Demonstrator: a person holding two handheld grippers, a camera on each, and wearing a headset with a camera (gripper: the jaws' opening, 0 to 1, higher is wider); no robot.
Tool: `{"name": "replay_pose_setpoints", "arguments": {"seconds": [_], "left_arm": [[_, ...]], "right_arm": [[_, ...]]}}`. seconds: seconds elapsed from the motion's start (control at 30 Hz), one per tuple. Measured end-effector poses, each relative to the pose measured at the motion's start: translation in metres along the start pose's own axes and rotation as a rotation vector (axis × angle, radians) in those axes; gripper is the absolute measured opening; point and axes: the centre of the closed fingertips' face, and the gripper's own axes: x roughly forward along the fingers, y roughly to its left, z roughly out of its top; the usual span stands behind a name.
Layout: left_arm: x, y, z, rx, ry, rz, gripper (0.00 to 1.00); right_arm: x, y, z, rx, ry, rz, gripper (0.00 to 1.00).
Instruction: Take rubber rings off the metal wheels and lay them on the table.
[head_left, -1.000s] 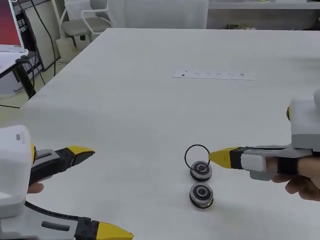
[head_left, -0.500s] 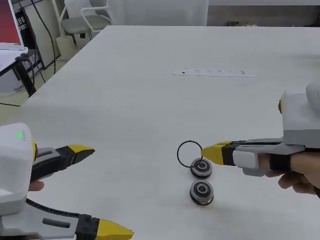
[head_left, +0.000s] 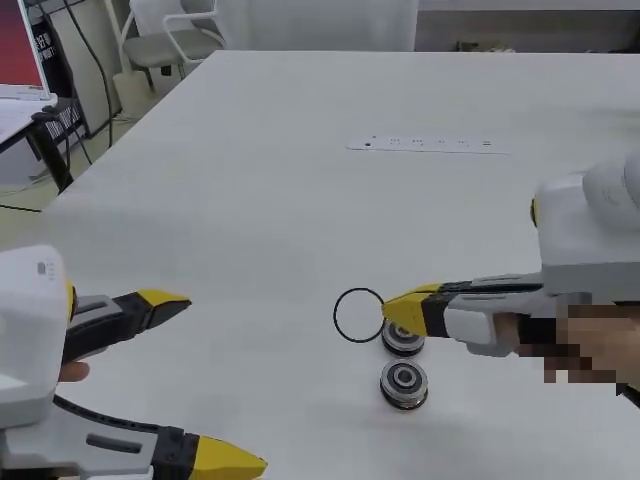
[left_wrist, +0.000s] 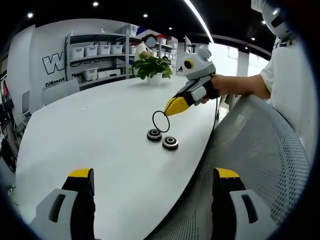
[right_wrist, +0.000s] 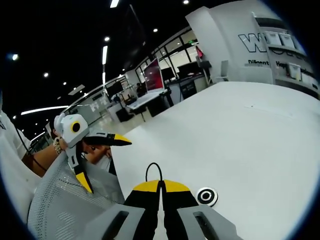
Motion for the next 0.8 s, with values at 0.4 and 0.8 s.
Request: {"name": "replay_pose_setpoints", "arguments": {"seconds": [0.4,0.8], "left_arm": [[0.000,0.000,-0.001,-0.001,0.006,-0.005,0.96],[0.000,-0.001,-0.003,0.004,0.014,-0.006,0.95]], "right_arm": [[0.014,0.018,-0.007,-0.034,0.039,0.040,0.00],[0.030,0.025,-0.030,-0.094,0.093,0.066,0.00]]}}
